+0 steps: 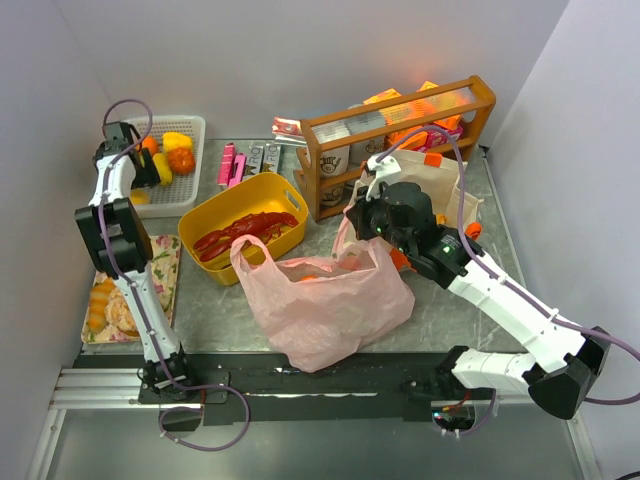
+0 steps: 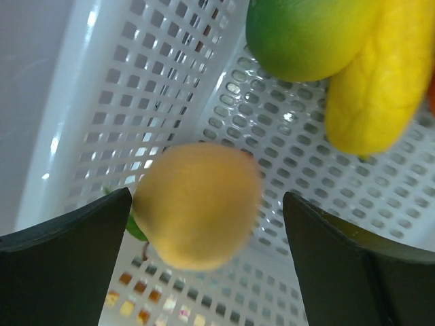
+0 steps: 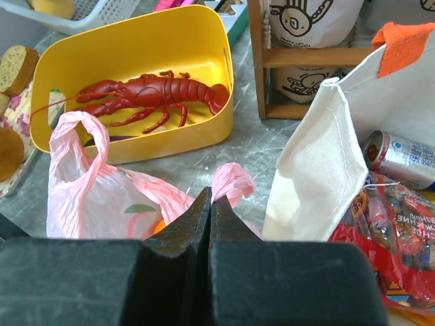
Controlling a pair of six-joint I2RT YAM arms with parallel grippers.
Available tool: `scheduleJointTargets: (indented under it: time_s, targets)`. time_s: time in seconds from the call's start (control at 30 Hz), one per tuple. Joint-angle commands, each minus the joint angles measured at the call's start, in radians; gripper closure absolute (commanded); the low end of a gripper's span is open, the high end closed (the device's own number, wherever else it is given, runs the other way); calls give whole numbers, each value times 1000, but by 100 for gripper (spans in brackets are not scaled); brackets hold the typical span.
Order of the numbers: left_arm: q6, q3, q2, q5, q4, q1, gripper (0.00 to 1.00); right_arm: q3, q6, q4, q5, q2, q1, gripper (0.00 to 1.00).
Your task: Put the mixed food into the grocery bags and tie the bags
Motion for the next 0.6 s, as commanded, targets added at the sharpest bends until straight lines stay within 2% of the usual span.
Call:
scheduleJointTargets:
  time_s: [0.0,0.17,0.23,0.3,0.33,0.4,0.43,0.5,0.57]
  targets:
    - [15,18,28,-82,47,0,0,41,16,3,31,-17,-7,100]
    - [13,24,75,-81,41,1,4,34,18,-9,37,-19,-8,100]
    - [9,17,92,-68,39,1,1,34,18,-14,40,-19,-8,100]
    - [4,8,97,-51,32,0,5,30,16,-14,42,-19,-10,100]
    - [-2,-2,89,-48,35,0,18,30,16,-14,42,-19,-10,100]
    - [-5,-48,48,-33,56,-3,33,31,16,-15,44,-19,-10,100]
    - [-7,-66,28,-25,68,-11,45,33,12,-15,42,-16,-10,100]
    - [-11,-117,-45,11,107,-34,54,42,6,-15,40,-10,-10,100]
    - [-11,-153,-98,34,140,-61,56,48,2,-15,40,-5,-10,100]
